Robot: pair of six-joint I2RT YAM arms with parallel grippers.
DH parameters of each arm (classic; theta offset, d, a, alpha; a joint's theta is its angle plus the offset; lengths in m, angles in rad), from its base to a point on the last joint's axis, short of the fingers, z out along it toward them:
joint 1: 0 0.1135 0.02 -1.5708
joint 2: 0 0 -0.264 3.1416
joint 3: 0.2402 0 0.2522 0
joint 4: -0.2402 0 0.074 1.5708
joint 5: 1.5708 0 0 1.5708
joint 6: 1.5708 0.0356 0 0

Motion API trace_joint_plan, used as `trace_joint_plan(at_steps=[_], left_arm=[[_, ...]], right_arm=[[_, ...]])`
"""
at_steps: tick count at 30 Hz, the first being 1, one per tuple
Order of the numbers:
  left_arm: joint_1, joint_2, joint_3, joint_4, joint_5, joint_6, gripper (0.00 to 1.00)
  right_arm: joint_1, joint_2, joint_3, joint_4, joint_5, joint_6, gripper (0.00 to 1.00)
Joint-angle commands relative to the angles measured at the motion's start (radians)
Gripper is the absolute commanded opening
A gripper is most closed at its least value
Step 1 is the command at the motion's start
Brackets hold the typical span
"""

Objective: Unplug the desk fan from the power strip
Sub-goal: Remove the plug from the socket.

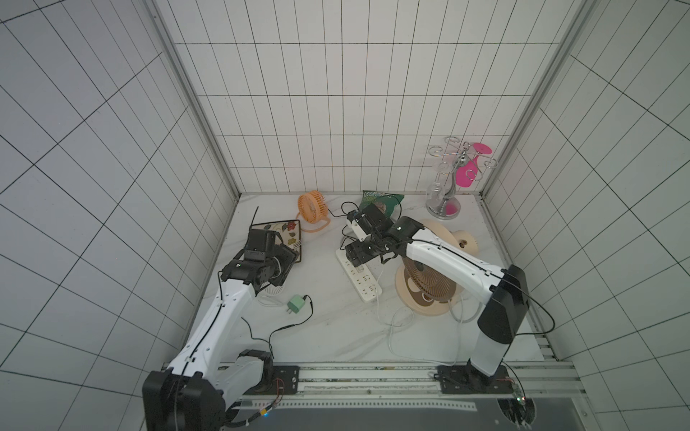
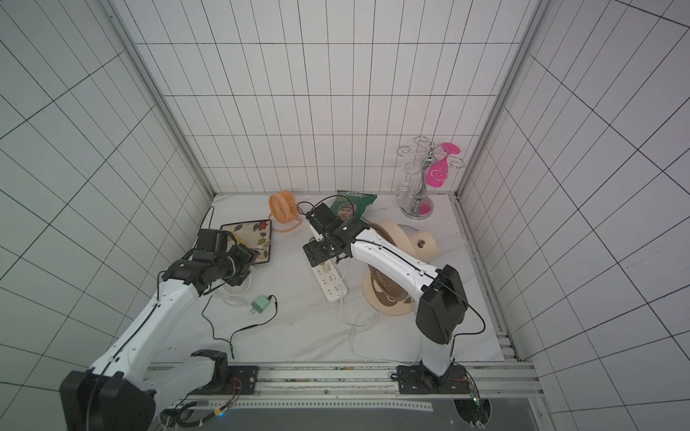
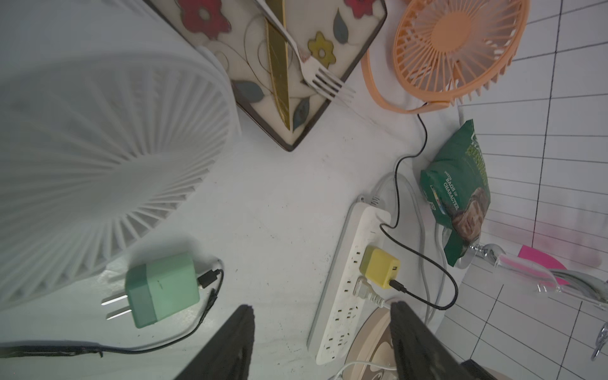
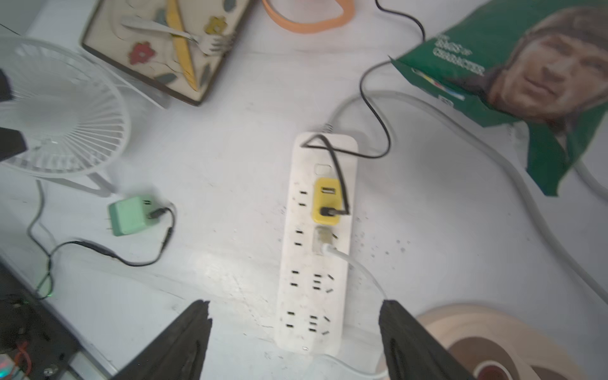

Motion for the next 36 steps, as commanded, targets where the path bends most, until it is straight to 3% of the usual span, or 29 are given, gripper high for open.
trace_joint_plan(at_steps=[1,12,23,36], left_arm=[[-0.053,0.044,-0.014,0.16,0.063,-0.077,0.67],[-0.085,0.174,-0.013,0.22,0.09,-0.077,0.68],[-0.083,0.19,-0.035,0.227,0.082,-0.078,0.68],[-0.083,0.206,-0.035,0.227,0.081,-0.071,0.68]], right_arm=[[-0.035,0.024,-0.014,-0.087,0.044,-0.041,0.89],[-0.067,0.124,-0.013,-0.002,-0.059,-0.065,0.87],[-0.05,0.156,-0.065,0.067,-0.09,-0.039,0.58],[-0.016,0.205,-0.077,0.14,-0.055,0.004,0.36]])
